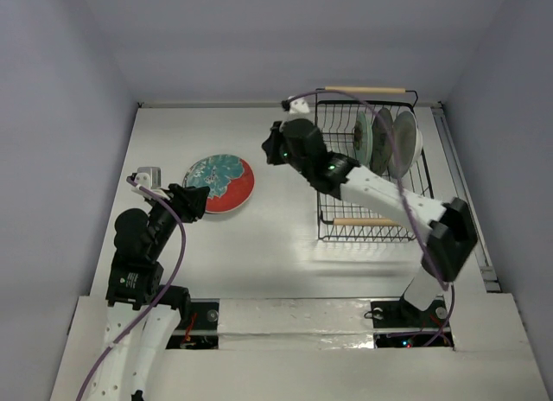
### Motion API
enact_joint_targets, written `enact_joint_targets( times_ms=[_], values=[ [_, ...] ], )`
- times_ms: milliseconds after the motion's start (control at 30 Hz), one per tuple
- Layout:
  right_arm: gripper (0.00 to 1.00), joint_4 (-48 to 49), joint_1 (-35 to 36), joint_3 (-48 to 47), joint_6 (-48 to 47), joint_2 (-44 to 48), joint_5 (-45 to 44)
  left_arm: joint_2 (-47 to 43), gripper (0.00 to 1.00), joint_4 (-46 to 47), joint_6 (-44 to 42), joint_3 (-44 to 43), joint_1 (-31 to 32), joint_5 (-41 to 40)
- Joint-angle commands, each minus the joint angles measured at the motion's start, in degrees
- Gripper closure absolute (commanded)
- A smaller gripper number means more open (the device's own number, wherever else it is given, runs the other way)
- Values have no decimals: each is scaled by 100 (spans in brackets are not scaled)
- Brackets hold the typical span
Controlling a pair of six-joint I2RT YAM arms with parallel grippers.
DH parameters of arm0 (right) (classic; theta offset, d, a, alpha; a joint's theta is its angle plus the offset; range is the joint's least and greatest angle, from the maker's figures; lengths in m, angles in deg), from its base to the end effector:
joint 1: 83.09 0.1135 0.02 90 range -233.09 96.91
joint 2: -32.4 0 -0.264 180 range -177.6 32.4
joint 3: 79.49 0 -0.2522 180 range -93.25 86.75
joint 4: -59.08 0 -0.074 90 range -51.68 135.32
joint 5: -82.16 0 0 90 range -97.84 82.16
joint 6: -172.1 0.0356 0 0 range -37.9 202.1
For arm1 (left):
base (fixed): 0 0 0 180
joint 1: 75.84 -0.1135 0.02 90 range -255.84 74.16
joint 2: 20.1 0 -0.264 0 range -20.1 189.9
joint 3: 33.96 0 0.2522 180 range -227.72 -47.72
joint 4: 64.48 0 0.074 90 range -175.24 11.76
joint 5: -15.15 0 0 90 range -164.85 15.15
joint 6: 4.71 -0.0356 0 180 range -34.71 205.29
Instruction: Unload the plates from the dish rack
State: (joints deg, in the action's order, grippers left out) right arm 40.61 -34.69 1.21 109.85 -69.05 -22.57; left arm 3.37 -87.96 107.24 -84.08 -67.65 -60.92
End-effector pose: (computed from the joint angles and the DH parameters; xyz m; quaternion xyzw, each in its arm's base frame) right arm 0.2895 0.3125 0.3246 -0.0744 0.8153 0.2651 0.5093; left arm 0.1093 -0.0244 0.3378 0.0057 0.6878 -0.2679 0.6746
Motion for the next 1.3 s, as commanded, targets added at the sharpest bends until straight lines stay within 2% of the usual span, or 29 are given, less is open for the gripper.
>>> enact_joint_targets(
  times_ms=[0, 100, 200, 267, 300, 333, 400, 433, 500, 533, 900, 1100, 1167, 1200, 1267],
  values=[
    [100, -326, -190, 89, -708, 1020, -1137, -61, 60, 198, 28, -3, -19, 65],
    [100, -854, -681, 274, -858, 1487, -1481, -79, 60, 207, 19, -3, -19, 57],
    [100, -1023, -1409, 686, -894, 1917, -1376, -96, 60, 216, 37, -11, -19, 74],
    [95, -1067, -1684, 897, -955, 2050, -1488, -96, 60, 216, 37, -3, -19, 83],
    [91, -1215, -1824, 898, -1069, 2041, -1664, -88, 60, 216, 46, -3, -19, 83],
    [83, -1330, -1878, 864, -1122, 1998, -2118, -70, 60, 216, 37, -3, -19, 92],
    [70, -1575, -1931, 671, -1315, 1744, -2394, -61, 60, 216, 37, -3, -19, 92],
    [59, -1646, -2018, 592, -1368, 1656, -2473, -52, 60, 224, 37, -3, -19, 92],
    [50, -1769, -2168, 373, -1535, 1471, -2658, -44, 60, 216, 37, -3, -19, 92],
    [49, -1840, -2281, 293, -1562, 1305, -2667, -35, 60, 216, 37, -3, -19, 83],
    [52, -2007, -2634, -279, -1843, 205, -2764, 0, 60, 233, 37, -3, -19, 127],
    [61, -2113, -2696, -709, -2001, -252, -2861, 0, 60, 233, 37, -3, -19, 118],
    [69, -2113, -2696, -771, -2054, -322, -2922, -8, 60, 225, 19, -3, -19, 127],
    [69, -2148, -2696, -789, -2054, -323, -2940, -8, 60, 224, 28, -3, -19, 127],
    [76, -2166, -2696, -807, -2080, -341, -3010, -8, 60, 224, 28, -11, -19, 136]
  ],
)
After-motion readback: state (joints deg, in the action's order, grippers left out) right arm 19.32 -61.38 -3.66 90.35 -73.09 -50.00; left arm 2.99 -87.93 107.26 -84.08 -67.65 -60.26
